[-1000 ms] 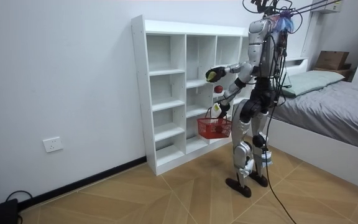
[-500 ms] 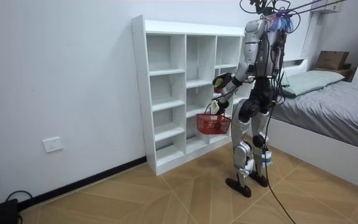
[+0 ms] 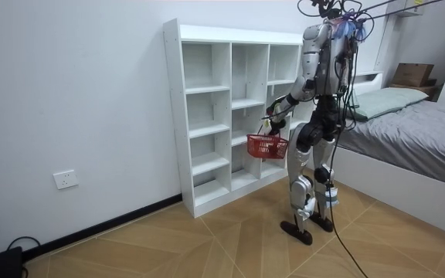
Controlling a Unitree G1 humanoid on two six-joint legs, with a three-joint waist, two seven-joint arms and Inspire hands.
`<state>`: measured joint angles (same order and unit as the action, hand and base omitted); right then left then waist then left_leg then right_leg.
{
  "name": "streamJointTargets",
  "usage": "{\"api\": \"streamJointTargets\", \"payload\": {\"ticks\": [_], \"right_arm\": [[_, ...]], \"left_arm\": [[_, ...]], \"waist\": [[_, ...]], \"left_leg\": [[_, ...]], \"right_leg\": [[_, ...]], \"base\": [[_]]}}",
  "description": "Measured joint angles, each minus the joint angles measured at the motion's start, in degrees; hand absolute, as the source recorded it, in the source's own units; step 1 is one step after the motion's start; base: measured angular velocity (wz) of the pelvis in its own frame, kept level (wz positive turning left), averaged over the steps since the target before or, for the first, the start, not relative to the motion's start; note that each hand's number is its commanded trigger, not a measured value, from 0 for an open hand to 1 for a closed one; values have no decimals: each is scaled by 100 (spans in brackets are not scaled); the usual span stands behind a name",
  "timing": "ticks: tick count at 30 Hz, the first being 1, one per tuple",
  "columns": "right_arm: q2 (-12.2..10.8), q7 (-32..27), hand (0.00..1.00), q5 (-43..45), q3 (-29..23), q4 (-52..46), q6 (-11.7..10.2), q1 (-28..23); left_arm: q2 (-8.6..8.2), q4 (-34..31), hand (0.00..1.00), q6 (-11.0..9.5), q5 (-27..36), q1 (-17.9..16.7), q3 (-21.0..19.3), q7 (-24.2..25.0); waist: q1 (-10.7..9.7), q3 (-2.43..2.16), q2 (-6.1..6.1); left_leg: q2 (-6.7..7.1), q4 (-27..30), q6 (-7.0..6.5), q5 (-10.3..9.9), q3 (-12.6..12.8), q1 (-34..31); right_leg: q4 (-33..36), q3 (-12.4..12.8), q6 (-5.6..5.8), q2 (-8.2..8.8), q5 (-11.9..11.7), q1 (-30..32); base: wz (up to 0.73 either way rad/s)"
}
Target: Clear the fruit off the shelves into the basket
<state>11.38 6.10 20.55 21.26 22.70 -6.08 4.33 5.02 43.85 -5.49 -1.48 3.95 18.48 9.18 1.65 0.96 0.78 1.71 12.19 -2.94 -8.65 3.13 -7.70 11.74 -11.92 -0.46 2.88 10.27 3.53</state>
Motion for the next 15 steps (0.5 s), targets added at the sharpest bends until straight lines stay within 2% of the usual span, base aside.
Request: {"api": "streamJointTargets", "payload": {"ticks": [3, 7, 15], "right_arm": [[-7, -12, 100, -5, 1, 321, -86, 0], [-5, -29, 100, 0, 1, 714, -87, -1], [-13, -297, 100, -1, -1, 1363, -160, 13]], "left_arm": [[12, 0, 100, -8, 15, 0, 20, 137], [32, -31, 100, -33, 183, -2, 24, 178], [52, -79, 100, -209, 589, -2, 27, 186]], "waist": [[-1, -32, -70], [15, -29, -136], [32, -32, -148]], "left_leg": [[0, -3, 0, 0, 2, 16], [-10, -21, 1, 0, 20, 32], [-17, -59, 0, 0, 124, 86]], "right_leg": [[-7, -12, 1, 11, 0, -16], [-14, 8, 0, 9, 0, -21], [-7, 88, -2, -5, -2, -17]], "base": [[0], [-1], [-6]]}}
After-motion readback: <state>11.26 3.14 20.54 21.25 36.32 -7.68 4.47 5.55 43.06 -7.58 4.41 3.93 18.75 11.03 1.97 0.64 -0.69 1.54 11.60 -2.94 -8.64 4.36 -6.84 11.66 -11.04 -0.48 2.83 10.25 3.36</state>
